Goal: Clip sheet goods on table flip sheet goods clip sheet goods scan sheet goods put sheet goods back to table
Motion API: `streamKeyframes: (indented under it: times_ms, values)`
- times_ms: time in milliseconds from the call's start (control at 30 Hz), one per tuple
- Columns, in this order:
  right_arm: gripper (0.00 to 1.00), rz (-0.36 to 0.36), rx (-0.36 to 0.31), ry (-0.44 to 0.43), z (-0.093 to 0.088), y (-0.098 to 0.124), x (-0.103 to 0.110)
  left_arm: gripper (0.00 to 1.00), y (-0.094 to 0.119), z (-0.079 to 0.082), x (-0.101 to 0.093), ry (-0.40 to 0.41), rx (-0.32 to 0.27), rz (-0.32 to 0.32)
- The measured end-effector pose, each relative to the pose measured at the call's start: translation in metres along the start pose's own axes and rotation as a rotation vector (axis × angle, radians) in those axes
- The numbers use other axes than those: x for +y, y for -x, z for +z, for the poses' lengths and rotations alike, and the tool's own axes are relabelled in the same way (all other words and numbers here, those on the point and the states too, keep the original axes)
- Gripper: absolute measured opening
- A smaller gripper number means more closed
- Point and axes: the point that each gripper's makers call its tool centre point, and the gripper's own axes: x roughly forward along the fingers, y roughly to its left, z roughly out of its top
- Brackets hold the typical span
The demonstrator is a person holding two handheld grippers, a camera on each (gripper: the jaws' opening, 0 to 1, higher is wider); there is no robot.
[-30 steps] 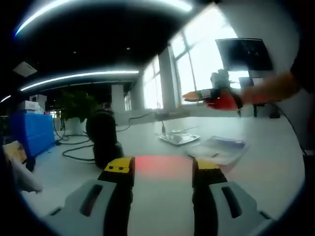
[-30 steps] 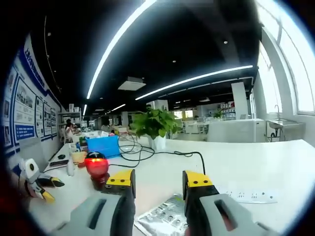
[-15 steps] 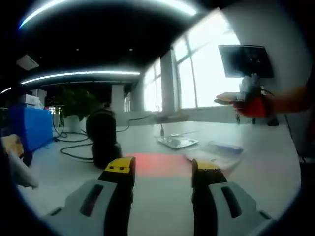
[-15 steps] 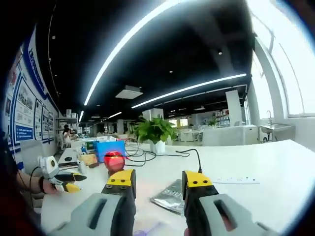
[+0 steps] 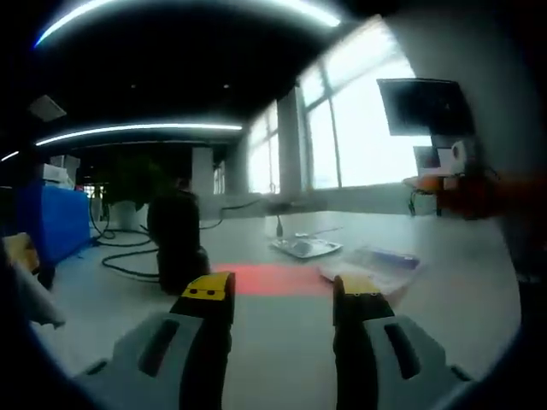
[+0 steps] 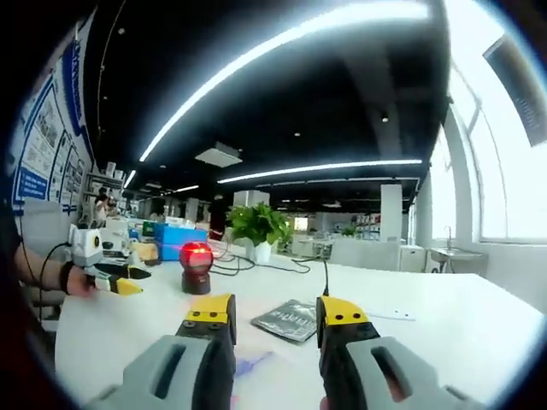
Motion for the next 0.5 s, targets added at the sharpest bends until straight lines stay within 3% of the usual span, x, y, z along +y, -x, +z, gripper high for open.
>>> streamKeyframes:
  times_ms: [400, 467, 500]
  values:
    - [0.33, -0.086, 0.004, -0.031, -0.030, 0.028, -0.008, 0.38, 0.000, 0.002, -0.002, -0.018, 0.001, -0.003]
    - [0.33, -0.073, 0.005, -0.024, -0.035, 0.031, -0.006, 0.39, 0.000, 0.002, 0.000, -0.018, 0.000, 0.006]
    - [0.34, -0.067, -0.020, -0.078, -0.033, 0.032, -0.003, 0.39, 0.001, 0.003, 0.001, -0.014, -0.002, 0.010]
